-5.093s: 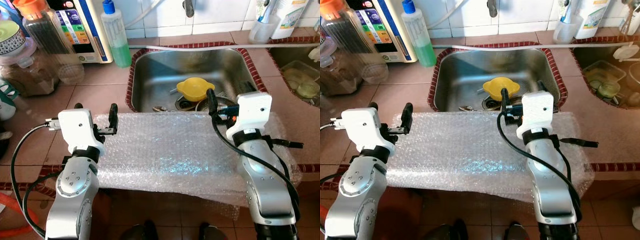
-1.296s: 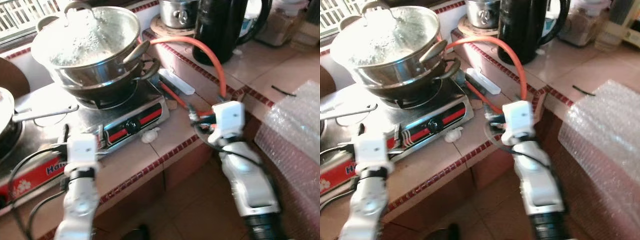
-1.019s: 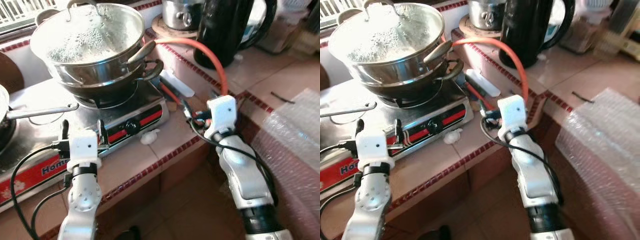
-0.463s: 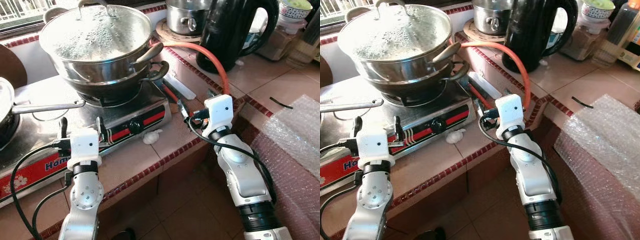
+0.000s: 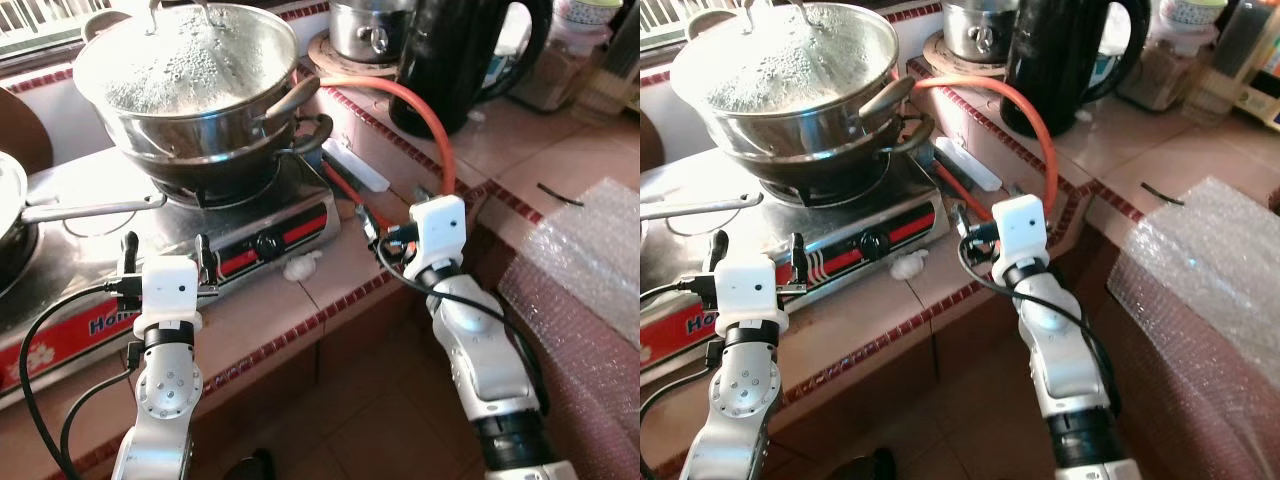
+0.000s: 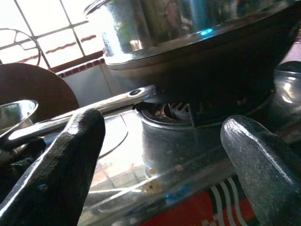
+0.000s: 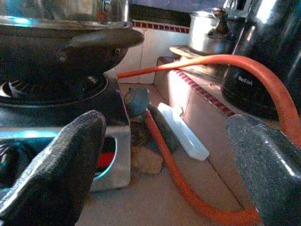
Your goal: Kitchen organization
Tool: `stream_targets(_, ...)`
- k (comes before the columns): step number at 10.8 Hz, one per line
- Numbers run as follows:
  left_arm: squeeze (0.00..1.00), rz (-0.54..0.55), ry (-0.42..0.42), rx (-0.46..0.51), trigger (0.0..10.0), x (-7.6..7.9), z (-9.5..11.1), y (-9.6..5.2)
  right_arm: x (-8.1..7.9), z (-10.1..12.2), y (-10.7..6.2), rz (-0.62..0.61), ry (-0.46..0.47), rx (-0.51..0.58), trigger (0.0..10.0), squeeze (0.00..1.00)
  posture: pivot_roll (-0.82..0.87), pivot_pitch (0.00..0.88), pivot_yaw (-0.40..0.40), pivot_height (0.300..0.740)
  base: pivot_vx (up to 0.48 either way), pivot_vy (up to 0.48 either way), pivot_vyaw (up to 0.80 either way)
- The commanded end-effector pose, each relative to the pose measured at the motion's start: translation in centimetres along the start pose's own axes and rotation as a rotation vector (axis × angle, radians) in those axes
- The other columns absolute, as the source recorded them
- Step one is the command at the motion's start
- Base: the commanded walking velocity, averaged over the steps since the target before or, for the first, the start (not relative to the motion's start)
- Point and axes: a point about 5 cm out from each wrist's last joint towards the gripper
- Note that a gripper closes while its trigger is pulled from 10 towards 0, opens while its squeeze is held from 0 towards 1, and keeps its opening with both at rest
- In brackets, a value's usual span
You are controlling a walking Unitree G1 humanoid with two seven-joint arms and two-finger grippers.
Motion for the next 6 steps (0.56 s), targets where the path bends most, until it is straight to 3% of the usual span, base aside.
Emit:
stream_targets(1, 0.0, -0.008, 0.005, -0.005, 10.0, -0.12, 0.02, 0.1, 0.09, 0.25, -0.13, -0.016, 0.002, 0.016, 10.0, 0.0, -0.08, 0.142, 0.038, 0.74, -0.277, 0.0, 0.0)
stream_targets(6, 0.0, -0.042, 0.012, 0.001, 10.0, -0.15, 0.19, 0.37, 0.07, 0.13, -0.28, -0.039, 0.006, 0.017, 10.0, 0.0, -0.09, 0.141, 0.061, 0.74, -0.277, 0.0, 0.0)
Point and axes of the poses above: a point about 5 cm out from each wrist's last joint towards the gripper, its own y axis pointing out of the wrist towards the gripper, its own z axis along the axis of the wrist's last joint, x = y × z, and after that the axes turned 2 degrees about -y, right-handed
